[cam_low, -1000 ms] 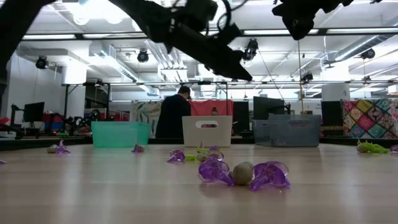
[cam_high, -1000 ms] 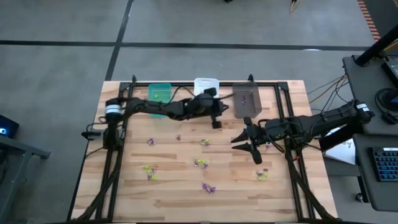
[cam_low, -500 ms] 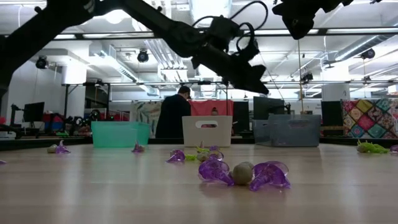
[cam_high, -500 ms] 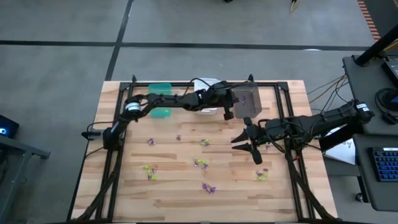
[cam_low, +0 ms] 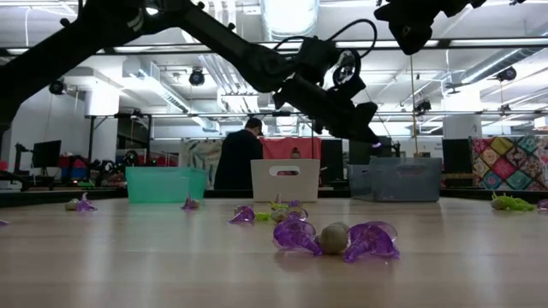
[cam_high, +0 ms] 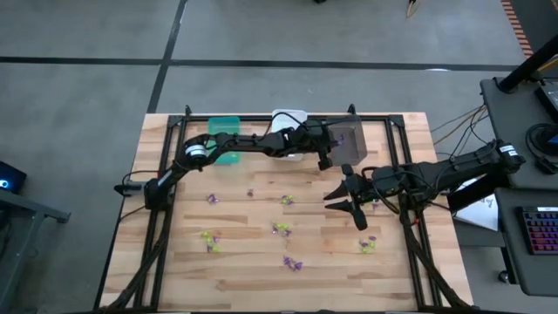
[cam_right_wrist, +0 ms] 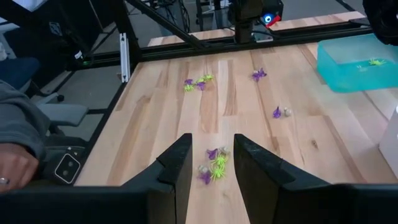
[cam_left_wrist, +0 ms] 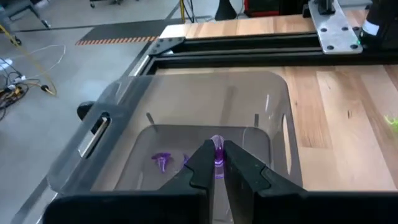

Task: Sort Halloween decoration
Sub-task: Put the purple witch hat toy into the gray bin, then put the green spider toy into the blue bin

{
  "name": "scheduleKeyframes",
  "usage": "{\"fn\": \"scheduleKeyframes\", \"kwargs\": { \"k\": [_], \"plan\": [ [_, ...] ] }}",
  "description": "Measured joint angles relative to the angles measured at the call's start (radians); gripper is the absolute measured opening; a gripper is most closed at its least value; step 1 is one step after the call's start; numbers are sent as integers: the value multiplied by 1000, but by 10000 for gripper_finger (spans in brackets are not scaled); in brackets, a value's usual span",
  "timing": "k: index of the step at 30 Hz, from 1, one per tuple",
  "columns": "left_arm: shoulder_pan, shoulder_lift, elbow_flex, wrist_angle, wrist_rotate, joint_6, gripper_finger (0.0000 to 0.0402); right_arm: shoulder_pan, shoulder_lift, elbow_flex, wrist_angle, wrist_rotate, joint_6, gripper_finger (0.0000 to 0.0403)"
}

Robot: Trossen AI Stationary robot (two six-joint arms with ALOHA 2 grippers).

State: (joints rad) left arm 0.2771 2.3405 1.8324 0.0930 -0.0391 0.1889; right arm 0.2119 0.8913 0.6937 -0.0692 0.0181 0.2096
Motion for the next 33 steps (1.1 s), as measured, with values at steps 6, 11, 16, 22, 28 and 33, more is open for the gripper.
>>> {"fn": "scheduleKeyframes", "kwargs": {
  "k": [6,11,16,22,28,33],
  "plan": [
    [0,0,0,-4,0,-14,59,0,0,0,0,0,0,107],
    [0,0,5,-22,-1,-19,90,0,0,0,0,1,11,107],
    [-10,-70,-1,-125,-3,-17,97,0,0,0,0,9,67,107],
    [-27,-211,-41,-214,-1,-11,97,0,6,0,3,12,193,107],
    [-52,-386,-180,-213,-3,-7,97,0,44,0,5,19,315,107],
    [-74,-560,-364,-210,-2,-30,97,0,92,0,-4,19,417,103]
  ]
}}
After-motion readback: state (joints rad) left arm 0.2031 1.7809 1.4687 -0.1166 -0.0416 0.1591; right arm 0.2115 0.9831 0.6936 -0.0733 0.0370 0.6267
